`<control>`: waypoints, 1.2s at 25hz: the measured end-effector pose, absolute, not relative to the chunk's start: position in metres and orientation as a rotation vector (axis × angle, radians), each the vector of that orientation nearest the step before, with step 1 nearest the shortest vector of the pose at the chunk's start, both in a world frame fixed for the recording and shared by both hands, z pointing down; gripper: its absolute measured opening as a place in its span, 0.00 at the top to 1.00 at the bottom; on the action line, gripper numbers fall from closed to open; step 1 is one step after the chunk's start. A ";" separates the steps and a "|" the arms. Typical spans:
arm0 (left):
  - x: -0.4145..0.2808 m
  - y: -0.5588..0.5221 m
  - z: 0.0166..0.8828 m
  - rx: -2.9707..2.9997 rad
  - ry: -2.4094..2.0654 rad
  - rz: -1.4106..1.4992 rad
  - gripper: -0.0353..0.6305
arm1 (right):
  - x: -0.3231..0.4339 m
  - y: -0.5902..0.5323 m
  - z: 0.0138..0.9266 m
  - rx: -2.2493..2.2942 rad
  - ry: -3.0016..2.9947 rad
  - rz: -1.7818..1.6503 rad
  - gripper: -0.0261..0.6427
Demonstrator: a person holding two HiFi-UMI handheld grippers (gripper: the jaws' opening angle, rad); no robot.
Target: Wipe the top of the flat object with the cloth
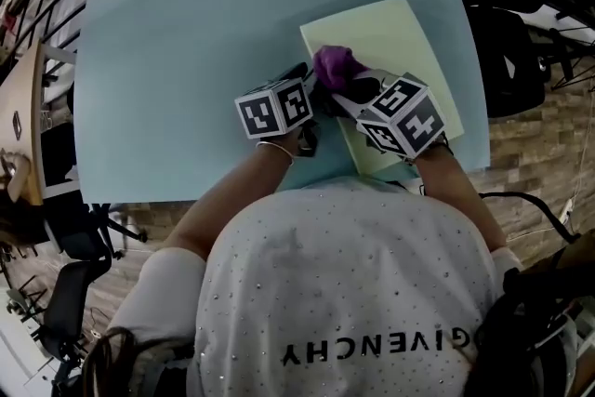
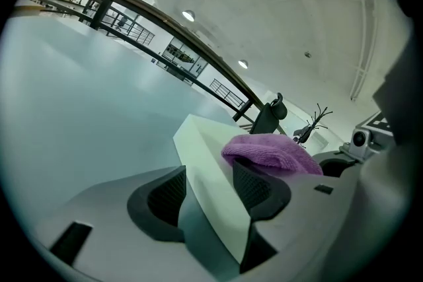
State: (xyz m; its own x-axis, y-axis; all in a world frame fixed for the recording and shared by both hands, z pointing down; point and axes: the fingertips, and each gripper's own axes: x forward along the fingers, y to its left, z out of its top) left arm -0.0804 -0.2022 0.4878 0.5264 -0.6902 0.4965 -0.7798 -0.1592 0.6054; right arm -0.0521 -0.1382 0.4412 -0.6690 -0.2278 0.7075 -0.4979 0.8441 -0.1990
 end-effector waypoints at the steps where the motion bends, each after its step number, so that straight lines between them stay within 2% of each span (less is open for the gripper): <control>1: -0.082 -0.203 0.488 1.903 -1.207 0.138 0.61 | -0.053 -0.139 0.444 0.546 -2.299 0.456 0.87; 18: -0.076 -0.203 0.483 2.011 -1.344 0.305 0.58 | 0.021 -0.162 0.463 0.741 -2.171 0.348 0.87; 27: -0.074 -0.201 0.483 1.868 -1.361 0.262 0.58 | 0.068 -0.177 0.458 0.770 -2.189 0.337 0.87; 30: -0.083 -0.197 0.485 1.840 -1.385 0.234 0.54 | 0.076 -0.178 0.457 0.784 -2.183 0.326 0.87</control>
State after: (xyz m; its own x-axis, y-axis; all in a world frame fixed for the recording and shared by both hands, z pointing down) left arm -0.0826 -0.1973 0.4845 0.3825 -0.7231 0.5751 -0.8721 -0.0769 0.4833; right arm 0.0762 -0.1777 0.4573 -0.5074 -0.4300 0.7468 -0.6294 0.7768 0.0197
